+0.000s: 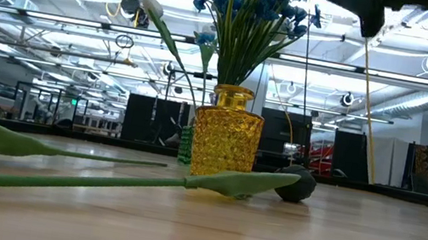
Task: Sort flowers into vase by color
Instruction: Put the top left black flower into the yellow vase
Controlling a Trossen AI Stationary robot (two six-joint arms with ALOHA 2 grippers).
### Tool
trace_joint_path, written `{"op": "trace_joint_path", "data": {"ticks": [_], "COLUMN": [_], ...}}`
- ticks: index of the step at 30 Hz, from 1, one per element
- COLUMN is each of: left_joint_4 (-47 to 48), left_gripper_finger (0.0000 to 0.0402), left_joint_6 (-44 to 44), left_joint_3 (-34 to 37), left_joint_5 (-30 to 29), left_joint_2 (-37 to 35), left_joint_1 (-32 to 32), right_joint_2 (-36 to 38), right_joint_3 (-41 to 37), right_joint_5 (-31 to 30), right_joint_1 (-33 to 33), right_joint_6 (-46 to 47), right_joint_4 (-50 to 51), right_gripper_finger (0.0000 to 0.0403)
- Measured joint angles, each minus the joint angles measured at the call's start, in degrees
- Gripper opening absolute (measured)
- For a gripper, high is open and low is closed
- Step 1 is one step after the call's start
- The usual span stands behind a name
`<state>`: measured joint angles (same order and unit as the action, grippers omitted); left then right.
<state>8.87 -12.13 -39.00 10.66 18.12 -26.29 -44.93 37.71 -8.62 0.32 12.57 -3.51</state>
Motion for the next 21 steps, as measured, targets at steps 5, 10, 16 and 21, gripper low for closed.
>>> {"op": "trace_joint_path", "data": {"ticks": [5, 10, 16, 21], "left_joint_4": [-6.6, -15.4, -30.0, -39.7], "left_gripper_finger": [0.0, 0.0, 0.0, 0.0], "left_joint_6": [-1.0, -1.1, -0.6, 5.1], "left_joint_3": [0.0, 2.7, 6.7, 7.2], "left_joint_5": [8.7, 10.6, 10.8, 8.3], "left_joint_2": [0.0, 1.3, 6.7, 14.7], "left_joint_1": [4.1, 9.2, 16.6, 23.5], "right_joint_2": [0.0, 0.0, -0.5, -5.3], "right_joint_3": [0.0, 0.0, 0.0, 4.0], "right_joint_5": [0.0, -0.5, -0.6, -0.6], "right_joint_1": [2.9, 5.4, 8.3, 9.9], "right_joint_6": [-3.0, -4.8, -7.7, -9.7], "right_joint_4": [-6.7, -14.2, -22.5, -24.0], "right_gripper_finger": [0.0215, 0.0215, 0.0215, 0.0215]}}
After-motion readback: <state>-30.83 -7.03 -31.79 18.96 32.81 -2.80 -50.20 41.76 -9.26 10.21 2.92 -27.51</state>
